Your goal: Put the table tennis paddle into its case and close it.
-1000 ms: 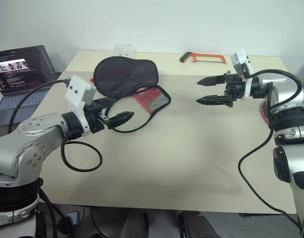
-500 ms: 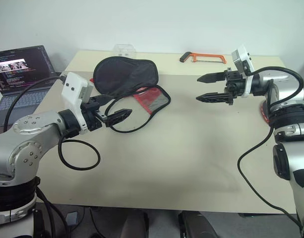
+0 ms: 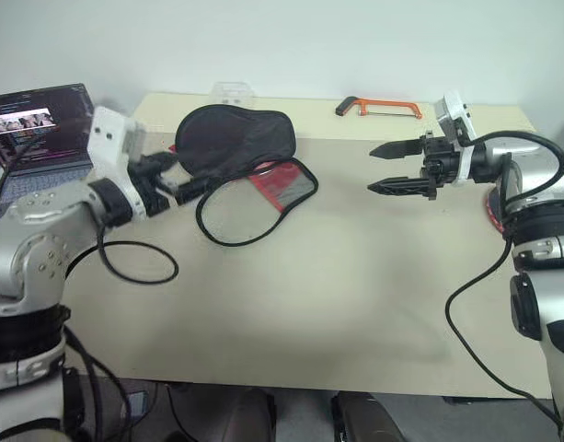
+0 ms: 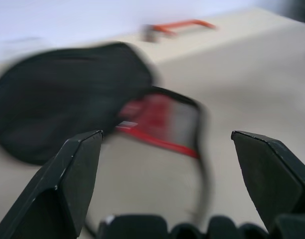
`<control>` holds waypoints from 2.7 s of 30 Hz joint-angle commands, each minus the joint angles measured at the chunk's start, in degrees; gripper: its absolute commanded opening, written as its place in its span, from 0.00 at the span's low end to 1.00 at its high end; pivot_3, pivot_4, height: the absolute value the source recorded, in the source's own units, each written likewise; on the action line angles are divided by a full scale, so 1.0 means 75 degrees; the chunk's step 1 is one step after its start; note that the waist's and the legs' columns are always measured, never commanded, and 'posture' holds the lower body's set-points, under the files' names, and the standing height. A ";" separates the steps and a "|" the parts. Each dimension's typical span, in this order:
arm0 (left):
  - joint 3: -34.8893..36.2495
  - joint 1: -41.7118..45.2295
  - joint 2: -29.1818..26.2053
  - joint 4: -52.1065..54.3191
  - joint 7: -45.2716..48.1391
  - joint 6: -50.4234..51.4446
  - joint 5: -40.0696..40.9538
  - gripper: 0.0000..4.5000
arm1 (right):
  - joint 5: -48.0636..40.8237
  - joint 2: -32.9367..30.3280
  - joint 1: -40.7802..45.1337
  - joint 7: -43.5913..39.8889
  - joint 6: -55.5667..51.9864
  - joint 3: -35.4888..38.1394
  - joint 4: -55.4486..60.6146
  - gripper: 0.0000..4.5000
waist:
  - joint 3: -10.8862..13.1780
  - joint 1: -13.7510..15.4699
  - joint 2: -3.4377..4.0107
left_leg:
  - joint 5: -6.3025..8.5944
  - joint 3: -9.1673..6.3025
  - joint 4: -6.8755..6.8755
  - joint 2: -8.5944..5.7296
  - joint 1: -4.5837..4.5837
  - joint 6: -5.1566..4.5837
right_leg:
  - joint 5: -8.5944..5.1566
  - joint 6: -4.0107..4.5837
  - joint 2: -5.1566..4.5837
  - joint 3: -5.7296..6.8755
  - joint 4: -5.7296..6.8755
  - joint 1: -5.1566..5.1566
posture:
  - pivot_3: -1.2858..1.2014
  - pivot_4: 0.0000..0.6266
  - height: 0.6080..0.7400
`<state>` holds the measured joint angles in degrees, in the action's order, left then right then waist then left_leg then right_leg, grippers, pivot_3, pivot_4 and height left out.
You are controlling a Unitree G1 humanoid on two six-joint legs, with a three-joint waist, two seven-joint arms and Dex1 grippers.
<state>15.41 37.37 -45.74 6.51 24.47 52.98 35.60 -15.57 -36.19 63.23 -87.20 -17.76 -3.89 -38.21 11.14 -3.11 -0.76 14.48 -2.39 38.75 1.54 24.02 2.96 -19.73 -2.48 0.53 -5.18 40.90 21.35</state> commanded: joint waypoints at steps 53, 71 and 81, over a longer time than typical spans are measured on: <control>-0.1558 0.1106 0.2246 -0.3259 0.0114 0.0112 -0.2613 0.01 | -0.1037 -0.0918 -0.1420 0.1036 -0.1712 0.0547 0.3133 1.00 | -0.0003 0.0188 -0.0007 | -0.0001 -0.0010 0.0008 -0.0012 0.0017 0.0003 | 0.0000 -0.0001 -0.0013 0.0013 -0.0003 0.0003 | 0.52 0.24 1.00; -0.4392 0.0549 -0.0978 -0.2253 0.6771 -0.3487 -0.3431 0.01 | -0.1090 -0.1085 -0.1546 0.1079 -0.1768 0.0597 0.3295 1.00 | 0.0000 0.0157 -0.0002 | -0.0003 0.0007 -0.0002 -0.0003 0.0014 0.0005 | -0.0001 0.0002 0.0023 -0.0002 -0.0009 0.0010 | 0.52 0.24 1.00; -0.5545 0.2641 -0.0815 -0.6637 0.5505 -0.7096 -0.6632 0.01 | -0.1255 -0.1241 -0.1784 0.1200 -0.1935 0.0667 0.3666 1.00 | 0.0001 0.0160 -0.0002 | -0.0001 0.0007 0.0000 -0.0002 0.0015 0.0001 | -0.0001 0.0002 0.0037 -0.0004 -0.0008 0.0013 | 0.52 0.24 1.00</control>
<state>-24.90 54.77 -51.43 -38.25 69.61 5.51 -8.74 -23.72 -44.38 49.81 -78.45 -31.96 -1.02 -13.08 11.15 -1.91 -0.78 14.47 -2.34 38.75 1.52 24.14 2.97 -19.74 -2.46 0.81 -5.21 40.84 21.44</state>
